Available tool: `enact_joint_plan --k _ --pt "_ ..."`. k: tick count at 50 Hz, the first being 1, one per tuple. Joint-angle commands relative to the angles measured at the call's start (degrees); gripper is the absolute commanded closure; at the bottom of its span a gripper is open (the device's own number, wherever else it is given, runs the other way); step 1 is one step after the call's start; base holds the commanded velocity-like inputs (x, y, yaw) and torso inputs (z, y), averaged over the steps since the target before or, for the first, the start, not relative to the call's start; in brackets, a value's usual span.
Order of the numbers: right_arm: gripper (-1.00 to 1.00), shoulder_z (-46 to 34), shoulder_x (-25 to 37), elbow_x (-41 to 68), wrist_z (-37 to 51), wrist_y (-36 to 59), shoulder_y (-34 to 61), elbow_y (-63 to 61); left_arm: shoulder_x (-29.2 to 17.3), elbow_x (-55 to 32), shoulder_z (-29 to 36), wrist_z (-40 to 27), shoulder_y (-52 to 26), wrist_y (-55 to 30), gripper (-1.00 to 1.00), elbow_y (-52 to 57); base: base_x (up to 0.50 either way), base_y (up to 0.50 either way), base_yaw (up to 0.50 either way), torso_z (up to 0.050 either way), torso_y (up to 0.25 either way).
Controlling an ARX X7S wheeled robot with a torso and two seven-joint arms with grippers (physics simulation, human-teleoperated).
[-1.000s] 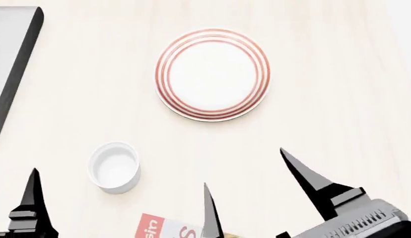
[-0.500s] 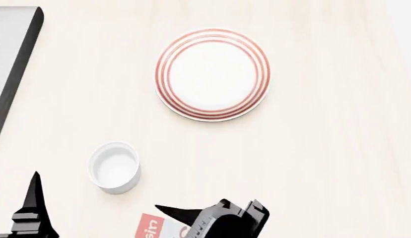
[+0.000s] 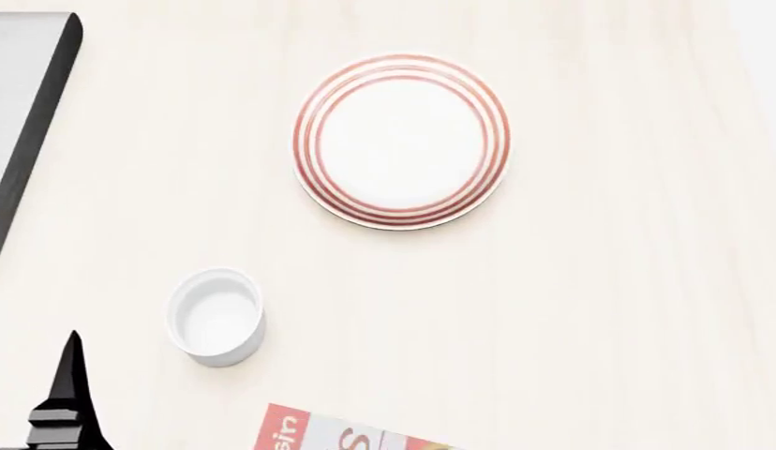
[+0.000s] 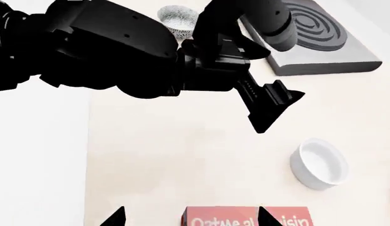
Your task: Pick the akita bowl on the cookies box and place it on the plate.
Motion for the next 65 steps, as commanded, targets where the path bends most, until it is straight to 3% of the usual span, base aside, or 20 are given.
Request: enact_joint_plan --k 1,8,19,40,65 --pt "-1.00 -21.0 -12.6 -2.7 6.2 -13.7 9.1 0.2 -0.3 -0.1 0.3 -0.1 0.0 -0.1 -1.00 0.2 0.00 0.00 0.00 0.000 0.000" --pt "-1.00 -23.1 -17.1 -1.5 6.9 -14.4 8.6 0.1 -0.4 -0.1 0.6 -0.1 0.0 0.0 -1.00 0.0 0.00 0.00 0.00 0.000 0.000" --pt "-1.00 -23.6 -18.4 3.2 2.4 -15.7 10.6 1.9 -0.6 -0.3 0.7 -0.2 -0.1 0.0 -1.00 0.1 0.00 0.00 0.00 0.000 0.000" --pt "-1.00 -19.5 -25.1 12.5 1.9 -10.7 6.3 8.9 -0.5 0.6 1.8 0.4 0.2 1.7 -1.00 -2.4 0.00 0.00 0.00 0.000 0.000" --pt "-1.00 -16.5 -27.2 15.0 0.2 -4.7 3.8 8.7 -0.8 0.1 1.9 0.2 0.4 2.2 -1.00 -2.6 0.00 0.00 0.00 0.000 0.000"
